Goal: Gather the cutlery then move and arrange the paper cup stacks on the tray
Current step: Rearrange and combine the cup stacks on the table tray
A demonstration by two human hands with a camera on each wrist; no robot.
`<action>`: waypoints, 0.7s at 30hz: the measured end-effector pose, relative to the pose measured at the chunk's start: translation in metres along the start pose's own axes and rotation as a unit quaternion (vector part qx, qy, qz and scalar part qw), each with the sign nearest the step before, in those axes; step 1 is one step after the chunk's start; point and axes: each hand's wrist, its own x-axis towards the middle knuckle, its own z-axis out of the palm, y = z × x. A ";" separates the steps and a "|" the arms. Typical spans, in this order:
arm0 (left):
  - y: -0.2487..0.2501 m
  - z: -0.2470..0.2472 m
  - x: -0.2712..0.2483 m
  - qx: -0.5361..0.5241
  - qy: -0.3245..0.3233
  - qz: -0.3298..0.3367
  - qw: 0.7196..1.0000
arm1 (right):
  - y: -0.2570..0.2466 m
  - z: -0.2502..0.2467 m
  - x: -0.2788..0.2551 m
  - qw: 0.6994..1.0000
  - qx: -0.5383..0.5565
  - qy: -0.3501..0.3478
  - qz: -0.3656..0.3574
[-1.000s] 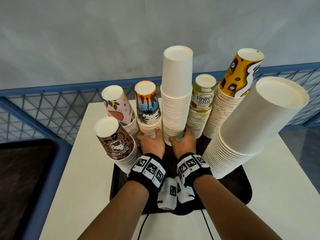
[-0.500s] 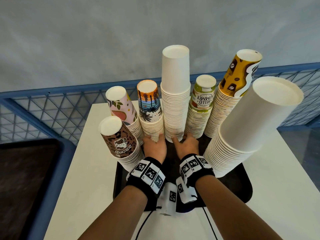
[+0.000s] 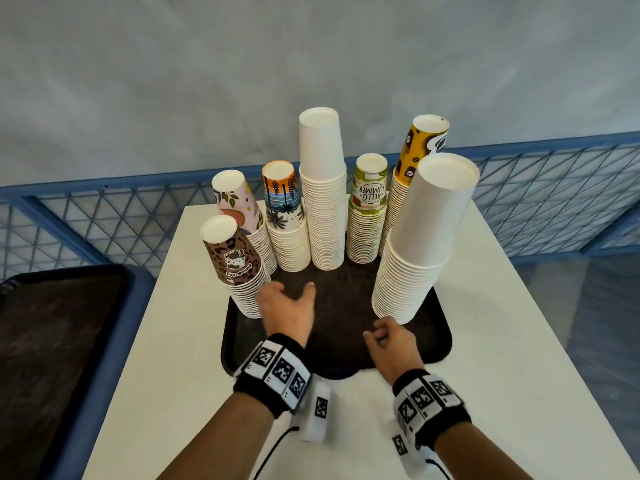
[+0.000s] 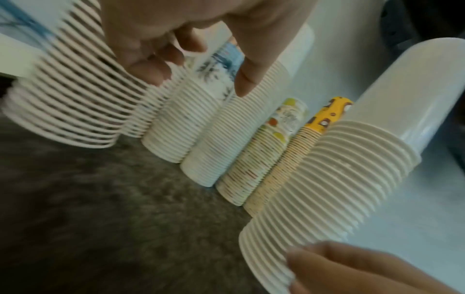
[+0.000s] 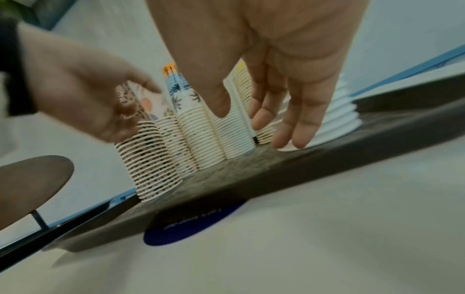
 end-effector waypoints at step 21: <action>-0.022 -0.017 0.065 -0.080 -0.093 0.024 0.992 | -0.021 -0.044 0.043 0.976 0.154 0.155 -0.006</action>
